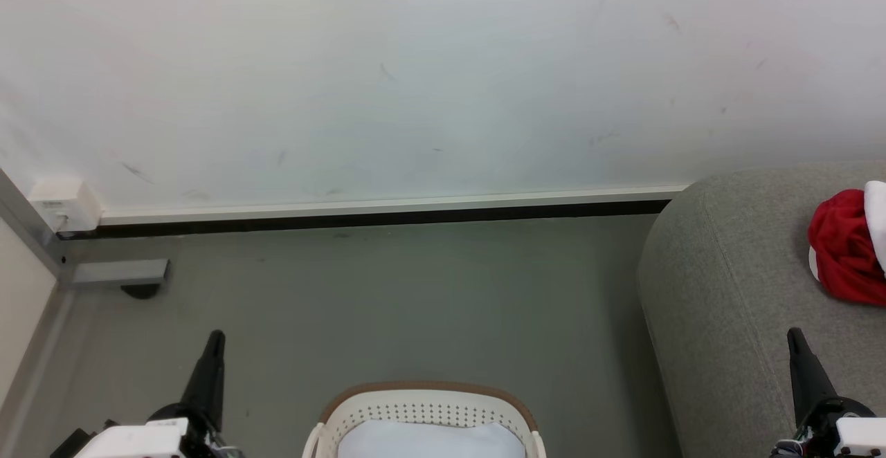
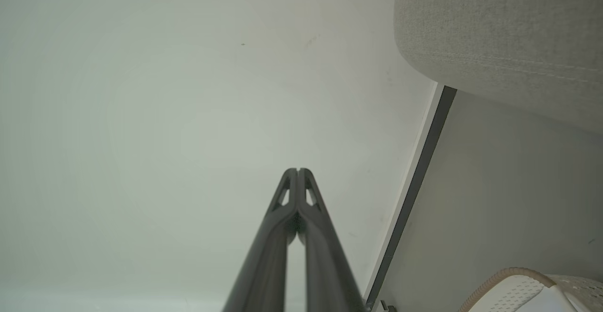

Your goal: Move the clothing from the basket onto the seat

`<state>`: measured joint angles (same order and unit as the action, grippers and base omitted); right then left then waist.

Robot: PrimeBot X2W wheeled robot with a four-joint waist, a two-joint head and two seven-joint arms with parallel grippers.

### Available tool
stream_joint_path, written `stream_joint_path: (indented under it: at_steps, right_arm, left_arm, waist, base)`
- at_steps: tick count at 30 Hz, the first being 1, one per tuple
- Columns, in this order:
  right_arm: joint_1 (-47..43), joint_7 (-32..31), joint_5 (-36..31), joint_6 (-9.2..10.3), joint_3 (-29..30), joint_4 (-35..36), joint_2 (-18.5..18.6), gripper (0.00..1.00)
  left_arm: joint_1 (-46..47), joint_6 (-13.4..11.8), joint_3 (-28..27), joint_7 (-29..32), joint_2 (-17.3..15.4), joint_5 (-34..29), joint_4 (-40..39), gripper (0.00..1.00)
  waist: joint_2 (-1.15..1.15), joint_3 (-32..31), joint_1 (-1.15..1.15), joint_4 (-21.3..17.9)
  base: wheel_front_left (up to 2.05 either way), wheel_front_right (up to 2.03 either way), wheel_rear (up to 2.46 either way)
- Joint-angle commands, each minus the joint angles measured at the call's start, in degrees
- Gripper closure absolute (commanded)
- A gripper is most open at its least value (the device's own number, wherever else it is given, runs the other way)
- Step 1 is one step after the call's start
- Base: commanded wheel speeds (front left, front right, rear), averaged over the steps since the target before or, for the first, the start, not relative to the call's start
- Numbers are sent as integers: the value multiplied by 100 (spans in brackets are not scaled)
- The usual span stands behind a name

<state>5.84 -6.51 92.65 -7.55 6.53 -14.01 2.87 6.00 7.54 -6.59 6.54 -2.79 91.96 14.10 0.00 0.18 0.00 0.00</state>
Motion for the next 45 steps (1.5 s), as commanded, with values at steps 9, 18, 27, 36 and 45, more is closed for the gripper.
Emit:
stream_joint_path:
  at_steps: [9,18,27,36,45]
  right_arm:
    - [73,-22,-40,12,27,-13,-4,100]
    - [73,-23,-41,12,28,-14,-5,100]
    - [73,-23,-42,12,29,-14,-5,100]
    - [73,-22,-42,12,29,-14,-5,100]
    - [73,-22,-43,12,29,-14,-5,100]
  left_arm:
    - [49,8,-7,17,-13,84,-4,100]
    - [49,8,-6,17,-13,84,-4,100]
    - [49,8,-6,17,-13,84,-4,100]
    - [49,7,-6,17,-13,84,-4,100]
    - [49,7,-6,17,-13,84,-4,100]
  waist:
    - [0,0,0,0]
    - [0,0,0,0]
    - [0,0,0,0]
    - [0,0,0,0]
    - [0,0,0,0]
  base:
    - [0,0,0]
    - [0,0,0]
    - [0,0,0]
    - [0,0,0]
    - [0,0,0]
